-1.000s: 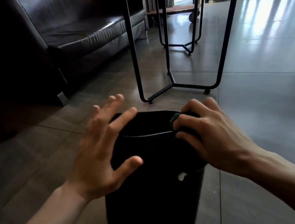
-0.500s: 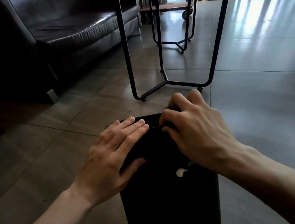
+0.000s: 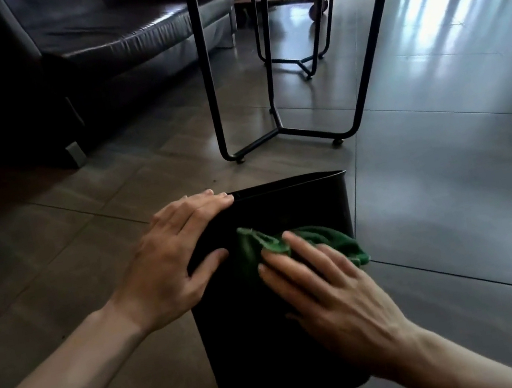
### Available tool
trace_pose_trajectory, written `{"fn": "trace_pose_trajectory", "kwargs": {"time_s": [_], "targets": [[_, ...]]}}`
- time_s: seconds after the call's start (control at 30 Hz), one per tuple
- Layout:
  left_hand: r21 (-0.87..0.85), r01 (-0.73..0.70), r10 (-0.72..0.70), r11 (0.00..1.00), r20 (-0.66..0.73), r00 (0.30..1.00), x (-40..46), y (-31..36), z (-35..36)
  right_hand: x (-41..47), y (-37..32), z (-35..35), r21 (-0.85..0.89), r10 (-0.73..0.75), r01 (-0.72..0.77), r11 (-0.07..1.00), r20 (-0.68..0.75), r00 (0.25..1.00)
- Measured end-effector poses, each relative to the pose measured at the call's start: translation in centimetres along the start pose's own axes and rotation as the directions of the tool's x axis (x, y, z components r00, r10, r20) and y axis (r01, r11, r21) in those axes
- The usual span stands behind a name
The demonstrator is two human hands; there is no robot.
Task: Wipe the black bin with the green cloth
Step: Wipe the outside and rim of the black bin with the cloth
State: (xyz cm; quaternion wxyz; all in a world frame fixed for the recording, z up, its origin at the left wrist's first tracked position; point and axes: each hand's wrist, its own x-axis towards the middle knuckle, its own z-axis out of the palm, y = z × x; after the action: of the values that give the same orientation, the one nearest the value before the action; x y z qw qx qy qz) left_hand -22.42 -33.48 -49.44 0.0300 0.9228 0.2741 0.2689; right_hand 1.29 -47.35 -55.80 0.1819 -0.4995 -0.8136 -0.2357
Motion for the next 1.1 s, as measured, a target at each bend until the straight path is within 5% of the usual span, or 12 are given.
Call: {"fn": "trace_pose_trajectory", "kwargs": {"time_s": [0.23, 0.3, 0.43, 0.53, 0.6, 0.67, 0.73, 0.8, 0.87, 0.93, 1.0, 1.1], "targets": [[-0.013, 0.012, -0.012, 1.000, -0.011, 1.000, -0.2, 0.2, 0.1, -5.0, -2.8, 3.2, -0.105, -0.431, 0.446, 0.889, 0.137, 0.892], [-0.023, 0.016, -0.017, 1.000, -0.015, 1.000, -0.3, 0.2, 0.2, -4.5, -1.4, 2.7, -0.115, -0.463, 0.474, 0.873, 0.112, 0.879], [-0.029, 0.046, -0.047, 0.999, -0.021, 0.999, -0.2, 0.1, 0.2, -1.5, 2.8, 1.1, -0.036, -0.081, 0.079, 0.996, -0.080, 0.993], [-0.027, 0.054, -0.054, 0.998, -0.017, 0.998, -0.2, 0.0, 0.2, 1.6, 4.7, 0.1, 0.120, 0.355, -0.339, 0.933, -0.161, 0.921], [-0.022, 0.071, -0.071, 0.997, -0.017, 0.997, -0.7, -0.3, -0.1, 2.8, 3.6, 0.4, 0.163, 0.421, -0.397, 0.903, -0.157, 0.893], [-0.023, 0.076, -0.077, 0.997, -0.025, 0.997, -0.7, -0.3, -0.1, 1.6, 1.1, 1.3, 0.078, 0.238, -0.228, 0.970, -0.148, 0.960], [-0.027, 0.071, -0.072, 0.997, -0.027, 0.997, -0.9, 0.0, -0.1, -1.6, -2.4, 2.7, -0.031, -0.093, 0.091, 0.995, -0.082, 0.992], [-0.039, 0.040, -0.042, 0.998, -0.042, 0.998, -0.4, 0.9, 0.1, -4.7, -4.0, 2.7, -0.148, -0.345, 0.348, 0.926, 0.046, 0.937], [-0.033, 0.028, -0.029, 0.999, -0.049, 0.998, -0.3, 1.3, 0.4, -5.4, -3.2, 2.7, -0.167, -0.433, 0.443, 0.881, 0.095, 0.896], [-0.037, 0.030, -0.032, 0.999, -0.051, 0.998, 0.1, 1.3, 0.4, -4.1, -0.7, 2.0, -0.096, -0.336, 0.335, 0.937, -0.001, 0.942], [-0.029, 0.029, -0.031, 0.999, -0.044, 0.999, 0.4, 1.1, 0.2, -1.6, 2.4, 1.0, 0.021, -0.071, 0.074, 0.997, -0.122, 0.990], [-0.025, 0.034, -0.035, 0.999, -0.038, 0.999, 0.1, 0.6, 0.1, 2.1, 5.2, 0.0, 0.217, 0.391, -0.346, 0.913, -0.214, 0.895]]}}
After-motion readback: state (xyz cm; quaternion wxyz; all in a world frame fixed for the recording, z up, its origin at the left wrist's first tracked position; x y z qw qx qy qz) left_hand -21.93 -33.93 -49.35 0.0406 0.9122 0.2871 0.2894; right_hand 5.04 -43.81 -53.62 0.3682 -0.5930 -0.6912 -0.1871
